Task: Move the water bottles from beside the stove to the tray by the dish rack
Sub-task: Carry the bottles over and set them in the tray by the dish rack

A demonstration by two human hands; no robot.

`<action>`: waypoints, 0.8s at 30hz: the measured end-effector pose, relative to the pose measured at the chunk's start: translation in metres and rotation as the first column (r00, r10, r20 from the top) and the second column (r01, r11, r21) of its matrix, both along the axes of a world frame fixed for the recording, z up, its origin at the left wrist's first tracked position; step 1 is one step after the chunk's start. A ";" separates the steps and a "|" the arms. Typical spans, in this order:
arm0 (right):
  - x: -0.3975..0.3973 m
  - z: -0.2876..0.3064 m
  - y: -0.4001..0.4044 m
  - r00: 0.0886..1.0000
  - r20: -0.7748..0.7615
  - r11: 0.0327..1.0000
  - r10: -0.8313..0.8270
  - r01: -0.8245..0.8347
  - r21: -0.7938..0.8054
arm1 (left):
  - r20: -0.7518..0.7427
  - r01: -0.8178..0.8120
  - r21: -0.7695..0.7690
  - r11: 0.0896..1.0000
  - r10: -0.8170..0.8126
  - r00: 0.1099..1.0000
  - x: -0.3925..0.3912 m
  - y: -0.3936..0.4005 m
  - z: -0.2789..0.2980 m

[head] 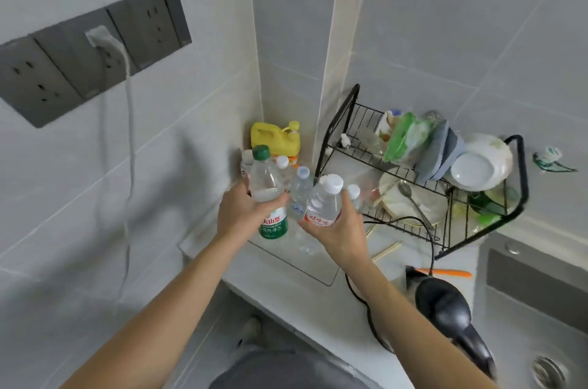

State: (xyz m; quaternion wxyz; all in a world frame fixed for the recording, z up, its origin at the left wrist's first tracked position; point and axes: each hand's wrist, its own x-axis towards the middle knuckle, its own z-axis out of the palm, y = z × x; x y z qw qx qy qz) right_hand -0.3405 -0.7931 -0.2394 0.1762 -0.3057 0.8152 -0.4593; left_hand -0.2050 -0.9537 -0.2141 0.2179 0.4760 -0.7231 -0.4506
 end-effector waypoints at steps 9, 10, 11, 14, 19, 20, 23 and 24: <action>0.000 -0.049 -0.005 0.979 -0.058 0.946 -0.195 0.203 0.252 | 0.376 0.542 -0.169 0.823 -0.455 0.807 -0.060 -0.039 -0.063; 0.001 -0.053 -0.003 0.973 -0.087 0.935 -0.212 0.228 0.272 | 0.378 0.576 -0.162 0.801 -0.489 0.786 -0.062 -0.036 -0.070; 0.002 -0.055 -0.001 0.970 -0.114 0.925 -0.216 0.240 0.293 | 0.372 0.600 -0.139 0.788 -0.520 0.769 -0.064 -0.033 -0.075; 0.002 -0.057 0.004 0.971 -0.137 0.899 -0.196 0.234 0.371 | 0.351 0.652 -0.059 0.756 -0.596 0.723 -0.069 -0.023 -0.087; -0.006 -0.062 0.004 0.965 -0.240 0.865 -0.110 0.212 0.454 | 0.338 0.669 -0.068 0.740 -0.614 0.713 -0.076 -0.012 -0.098; -0.007 -0.062 0.004 0.962 -0.249 0.864 -0.117 0.222 0.452 | 0.324 0.663 -0.079 0.745 -0.610 0.723 -0.077 -0.012 -0.100; -0.013 -0.062 0.005 0.951 -0.280 0.870 -0.132 0.246 0.427 | 0.298 0.646 -0.104 0.756 -0.596 0.745 -0.080 -0.016 -0.103; -0.014 -0.061 0.005 0.949 -0.285 0.874 -0.135 0.249 0.417 | 0.299 0.655 -0.122 0.746 -0.602 0.741 -0.080 -0.016 -0.103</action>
